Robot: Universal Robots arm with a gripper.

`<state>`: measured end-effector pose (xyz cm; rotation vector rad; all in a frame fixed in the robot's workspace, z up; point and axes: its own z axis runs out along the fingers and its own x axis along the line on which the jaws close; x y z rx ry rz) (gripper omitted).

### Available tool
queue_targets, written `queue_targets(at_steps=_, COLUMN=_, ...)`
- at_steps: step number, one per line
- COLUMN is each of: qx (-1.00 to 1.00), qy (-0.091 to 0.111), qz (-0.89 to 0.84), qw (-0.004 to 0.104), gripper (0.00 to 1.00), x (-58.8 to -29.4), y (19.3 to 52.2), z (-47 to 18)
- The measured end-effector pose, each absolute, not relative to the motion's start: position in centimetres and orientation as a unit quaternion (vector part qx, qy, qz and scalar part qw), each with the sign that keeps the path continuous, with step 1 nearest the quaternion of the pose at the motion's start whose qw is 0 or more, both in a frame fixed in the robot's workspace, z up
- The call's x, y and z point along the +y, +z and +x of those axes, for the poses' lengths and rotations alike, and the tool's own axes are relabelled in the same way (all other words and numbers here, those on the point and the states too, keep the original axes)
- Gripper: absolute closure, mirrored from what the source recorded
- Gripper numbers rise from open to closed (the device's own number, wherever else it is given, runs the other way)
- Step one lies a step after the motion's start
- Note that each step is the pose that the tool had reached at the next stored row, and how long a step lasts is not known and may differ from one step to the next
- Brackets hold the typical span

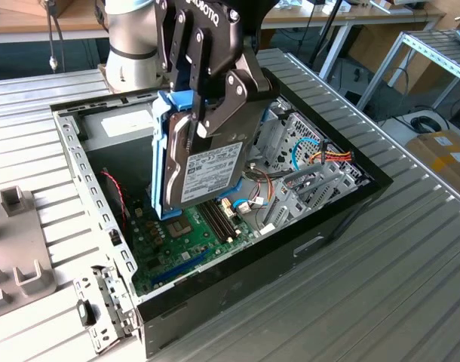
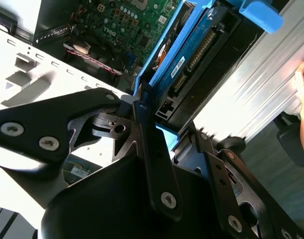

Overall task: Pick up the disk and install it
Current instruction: 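Pick up the disk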

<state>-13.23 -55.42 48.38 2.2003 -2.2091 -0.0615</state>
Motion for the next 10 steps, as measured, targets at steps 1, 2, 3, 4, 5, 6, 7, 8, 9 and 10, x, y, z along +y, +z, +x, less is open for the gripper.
queue_targets(at_steps=1, qx=-0.708, qy=-0.020, qz=0.706, qw=0.012, gripper=0.63, x=-55.42, y=48.38, z=-13.19)
queue_targets(at_steps=2, qx=-0.708, qy=-0.020, qz=0.706, qw=0.012, gripper=0.63, x=-55.42, y=48.38, z=-13.16)
queue_targets(at_steps=3, qx=-0.708, qy=-0.020, qz=0.706, qw=0.012, gripper=0.63, x=-55.42, y=48.38, z=-13.11)
queue_targets(at_steps=4, qx=-0.708, qy=-0.020, qz=0.706, qw=0.012, gripper=0.63, x=-55.42, y=48.38, z=-13.07)
queue_targets(at_steps=5, qx=-0.708, qy=-0.019, qz=0.706, qw=0.012, gripper=0.63, x=-55.42, y=48.38, z=-13.02)
queue_targets(at_steps=6, qx=-0.708, qy=-0.019, qz=0.705, qw=0.012, gripper=0.63, x=-55.42, y=48.38, z=-12.98)
queue_targets(at_steps=7, qx=-0.708, qy=-0.019, qz=0.706, qw=0.012, gripper=0.63, x=-55.42, y=48.38, z=-12.94)
queue_targets(at_steps=8, qx=-0.708, qy=-0.019, qz=0.706, qw=0.012, gripper=0.63, x=-55.42, y=48.38, z=-12.89)
queue_targets(at_steps=9, qx=-0.708, qy=-0.019, qz=0.706, qw=0.012, gripper=0.63, x=-55.42, y=48.38, z=-12.87)
queue_targets(at_steps=10, qx=-0.708, qy=-0.019, qz=0.706, qw=0.012, gripper=0.63, x=-55.42, y=48.38, z=-12.84)
